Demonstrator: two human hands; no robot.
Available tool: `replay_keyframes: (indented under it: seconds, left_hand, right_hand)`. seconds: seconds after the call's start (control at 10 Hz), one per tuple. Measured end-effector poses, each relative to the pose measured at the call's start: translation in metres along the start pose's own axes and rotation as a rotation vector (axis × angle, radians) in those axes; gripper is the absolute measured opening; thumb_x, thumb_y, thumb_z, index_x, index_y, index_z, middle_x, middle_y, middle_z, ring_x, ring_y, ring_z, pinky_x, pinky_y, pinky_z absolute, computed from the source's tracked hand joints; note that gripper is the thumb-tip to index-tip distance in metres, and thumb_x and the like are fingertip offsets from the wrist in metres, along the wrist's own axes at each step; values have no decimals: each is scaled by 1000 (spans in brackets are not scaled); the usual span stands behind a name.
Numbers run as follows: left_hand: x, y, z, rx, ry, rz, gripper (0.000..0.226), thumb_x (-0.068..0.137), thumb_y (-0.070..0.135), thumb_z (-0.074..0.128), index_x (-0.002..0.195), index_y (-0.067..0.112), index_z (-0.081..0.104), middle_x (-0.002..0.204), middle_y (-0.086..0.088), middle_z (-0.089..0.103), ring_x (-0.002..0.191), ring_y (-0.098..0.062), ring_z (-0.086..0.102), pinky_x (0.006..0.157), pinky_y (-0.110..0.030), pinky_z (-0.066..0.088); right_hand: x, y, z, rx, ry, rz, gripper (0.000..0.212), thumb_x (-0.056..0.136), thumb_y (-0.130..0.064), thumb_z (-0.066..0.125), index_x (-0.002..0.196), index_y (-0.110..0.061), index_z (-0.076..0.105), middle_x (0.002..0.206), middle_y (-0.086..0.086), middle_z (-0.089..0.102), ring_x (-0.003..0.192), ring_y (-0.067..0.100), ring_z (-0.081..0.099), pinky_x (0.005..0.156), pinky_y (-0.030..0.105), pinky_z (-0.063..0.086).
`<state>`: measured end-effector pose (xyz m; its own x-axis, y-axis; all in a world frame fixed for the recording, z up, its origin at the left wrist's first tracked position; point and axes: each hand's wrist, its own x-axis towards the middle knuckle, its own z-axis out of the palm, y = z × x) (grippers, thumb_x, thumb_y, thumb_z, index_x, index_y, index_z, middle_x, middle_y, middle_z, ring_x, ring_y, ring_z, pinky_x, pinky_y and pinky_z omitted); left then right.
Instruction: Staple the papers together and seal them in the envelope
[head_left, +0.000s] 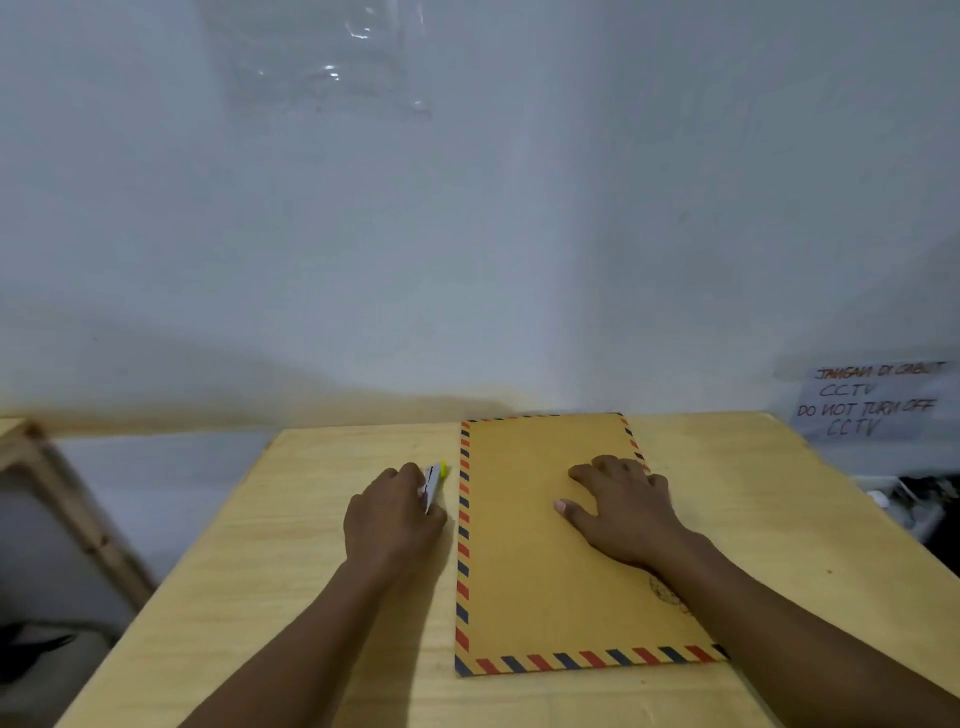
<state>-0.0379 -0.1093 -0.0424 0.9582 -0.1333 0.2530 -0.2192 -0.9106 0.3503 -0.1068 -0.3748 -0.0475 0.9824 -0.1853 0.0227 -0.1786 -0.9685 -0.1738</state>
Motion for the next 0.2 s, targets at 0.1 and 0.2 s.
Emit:
replay_keyframes:
  seconds: [0.1,0.2]
  left_hand:
    - [-6,-3,-5,-3,-37,-9,29,86,37,60,112,23,60,100,3,65,85,-18,62,72,-37,58]
    - [-5,-5,-10,31,-63,0,37,86,40,61,117,21,56,103,2,64,89,-20,63,71,-34,56]
  right_hand:
    - [0,-11,1,28,-26,0,65,95,-68,32,150,-34,35,160,1,30,147,26,24,117,54,23]
    - [-2,-13,-5,45,-82,-5,66,95,-67,35,152,-34,32,163,0,25,150,25,20,118,54,19]
